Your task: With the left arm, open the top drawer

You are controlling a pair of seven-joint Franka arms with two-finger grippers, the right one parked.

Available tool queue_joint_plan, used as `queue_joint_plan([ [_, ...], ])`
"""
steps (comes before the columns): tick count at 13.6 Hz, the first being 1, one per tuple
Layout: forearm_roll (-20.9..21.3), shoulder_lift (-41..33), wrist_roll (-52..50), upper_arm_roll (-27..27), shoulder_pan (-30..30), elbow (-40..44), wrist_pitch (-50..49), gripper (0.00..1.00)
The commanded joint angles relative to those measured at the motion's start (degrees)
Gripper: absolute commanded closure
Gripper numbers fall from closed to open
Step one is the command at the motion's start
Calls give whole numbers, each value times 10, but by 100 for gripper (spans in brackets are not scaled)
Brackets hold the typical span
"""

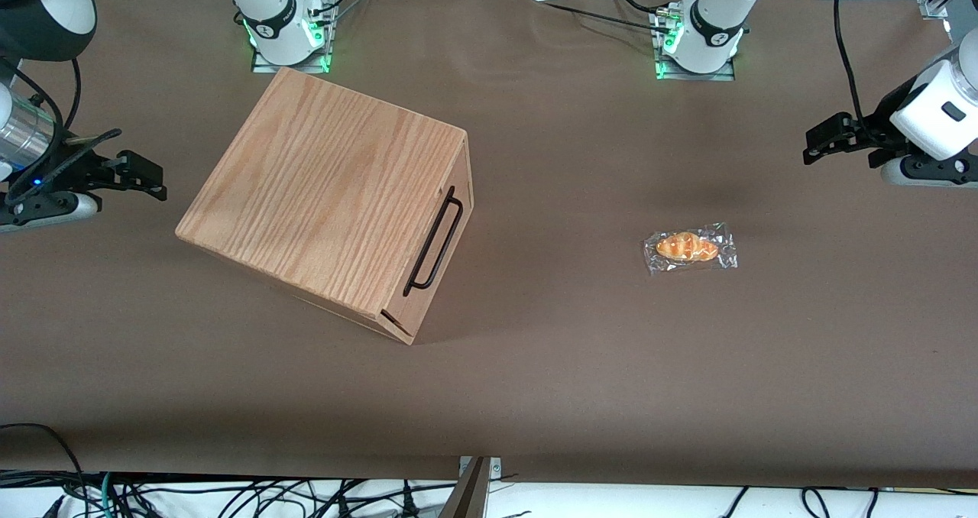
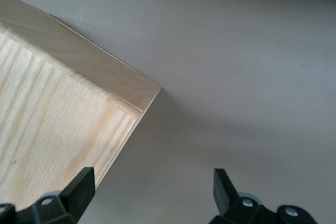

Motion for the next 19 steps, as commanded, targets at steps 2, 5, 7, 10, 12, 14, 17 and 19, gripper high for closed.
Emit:
queue_joint_plan([
  [2, 14, 13, 3, -4, 4, 20, -14, 0],
  [5, 14, 13, 4, -6, 2, 20, -14, 0],
  [7, 14, 13, 4, -6, 3, 20, -14, 0],
  [10, 14, 13, 4, -6, 3, 20, -14, 0],
  [12, 14, 13, 4, -6, 3, 20, -19, 0],
  [14, 13, 13, 4, -8, 1, 20, -32, 0],
  [17, 6, 23, 4, -25, -19, 22, -57, 0],
  [19, 6, 33, -2, -49, -46, 22, -56, 0],
])
